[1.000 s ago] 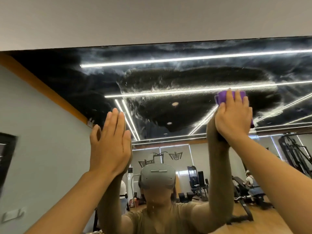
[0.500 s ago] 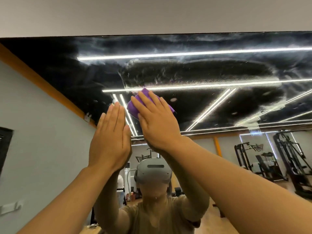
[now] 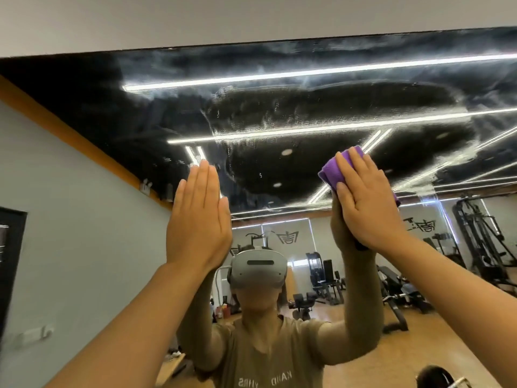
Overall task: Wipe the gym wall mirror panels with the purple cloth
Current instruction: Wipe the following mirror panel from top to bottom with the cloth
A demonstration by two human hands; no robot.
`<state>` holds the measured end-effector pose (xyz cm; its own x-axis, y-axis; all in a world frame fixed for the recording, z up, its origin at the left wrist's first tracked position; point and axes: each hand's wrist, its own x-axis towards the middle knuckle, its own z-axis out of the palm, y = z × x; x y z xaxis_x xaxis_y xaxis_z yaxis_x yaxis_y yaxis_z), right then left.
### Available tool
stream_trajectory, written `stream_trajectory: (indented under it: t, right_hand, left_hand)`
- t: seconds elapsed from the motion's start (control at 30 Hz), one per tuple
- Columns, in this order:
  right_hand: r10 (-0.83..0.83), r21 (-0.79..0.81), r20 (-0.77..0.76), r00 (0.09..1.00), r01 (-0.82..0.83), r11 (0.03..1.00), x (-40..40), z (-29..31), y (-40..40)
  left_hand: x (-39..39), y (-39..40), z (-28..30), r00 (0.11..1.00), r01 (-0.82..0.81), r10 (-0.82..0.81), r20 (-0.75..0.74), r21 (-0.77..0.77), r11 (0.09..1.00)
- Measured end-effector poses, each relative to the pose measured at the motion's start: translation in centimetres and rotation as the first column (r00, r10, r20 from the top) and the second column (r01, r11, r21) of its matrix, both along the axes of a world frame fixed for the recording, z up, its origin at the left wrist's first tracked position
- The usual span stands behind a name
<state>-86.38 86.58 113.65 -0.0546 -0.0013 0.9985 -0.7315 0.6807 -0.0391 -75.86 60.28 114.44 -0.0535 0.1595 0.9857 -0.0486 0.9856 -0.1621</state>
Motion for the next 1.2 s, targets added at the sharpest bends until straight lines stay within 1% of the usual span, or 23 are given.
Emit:
stream_trajectory:
  t: [0.23,0.4,0.53,0.63,0.73,0.77,0.8,0.87,0.93,1.0,1.07,1.13,1.2]
  right_hand:
    - [-0.015,-0.112,0.079,0.997,0.024,0.993,1.6,0.1,-2.6]
    - [0.025,0.035,0.042,0.999,-0.027,0.999,4.6,1.8,-8.3]
    - [0.037,0.117,-0.057,0.998,-0.030,0.993,5.7,0.2,-12.3]
    - [0.034,0.215,-0.120,0.992,-0.007,0.977,5.3,-1.1,-12.9]
    - [0.031,0.324,-0.095,0.995,0.001,0.946,5.1,-0.4,-11.2]
    - [0.031,0.321,-0.077,0.997,-0.004,0.947,4.9,0.3,-10.4]
    - [0.028,0.283,-0.060,0.998,-0.010,0.959,4.8,1.1,-9.5]
    - [0.027,0.159,0.012,1.000,-0.028,0.987,4.7,3.0,-7.9]
    - [0.007,0.066,0.076,0.997,-0.012,0.998,4.4,4.1,-7.3]
    - [-0.009,0.012,0.080,0.997,0.008,1.000,4.5,4.1,-8.0]
    - [-0.010,0.021,0.038,0.999,0.009,1.000,4.8,3.3,-9.2]
    - [-0.011,0.099,-0.043,0.999,0.015,0.995,5.0,1.7,-10.6]
    - [0.000,0.158,-0.082,0.997,0.013,0.987,5.2,-0.2,-11.5]
  left_hand:
    - [0.0,0.5,0.1,0.996,-0.079,0.078,0.037,0.033,0.996]
    - [0.6,0.7,0.2,0.994,-0.067,0.063,0.085,0.041,0.997]
    - [0.8,0.6,0.2,0.994,-0.051,0.047,0.102,0.043,0.998]
    - [0.8,0.6,0.2,0.993,-0.056,0.051,0.106,0.042,0.998]
    - [0.8,0.4,0.2,0.994,-0.045,0.042,0.101,0.027,0.999]
    - [0.8,0.3,0.2,0.994,-0.043,0.040,0.104,0.024,0.999]
    - [0.8,0.2,0.2,0.993,-0.046,0.043,0.108,0.023,0.999]
    - [0.8,0.1,0.2,0.992,-0.053,0.050,0.113,0.024,0.998]
    - [0.7,0.1,0.2,0.993,-0.051,0.048,0.109,0.023,0.998]
    - [0.5,0.1,0.2,0.993,-0.047,0.044,0.113,0.023,0.999]
    - [0.5,0.0,0.1,0.992,-0.036,0.033,0.123,0.023,0.999]
    - [0.7,0.0,0.1,0.992,-0.021,0.018,0.129,0.018,1.000]
    - [0.7,0.0,0.2,0.991,-0.010,0.008,0.131,0.020,1.000]
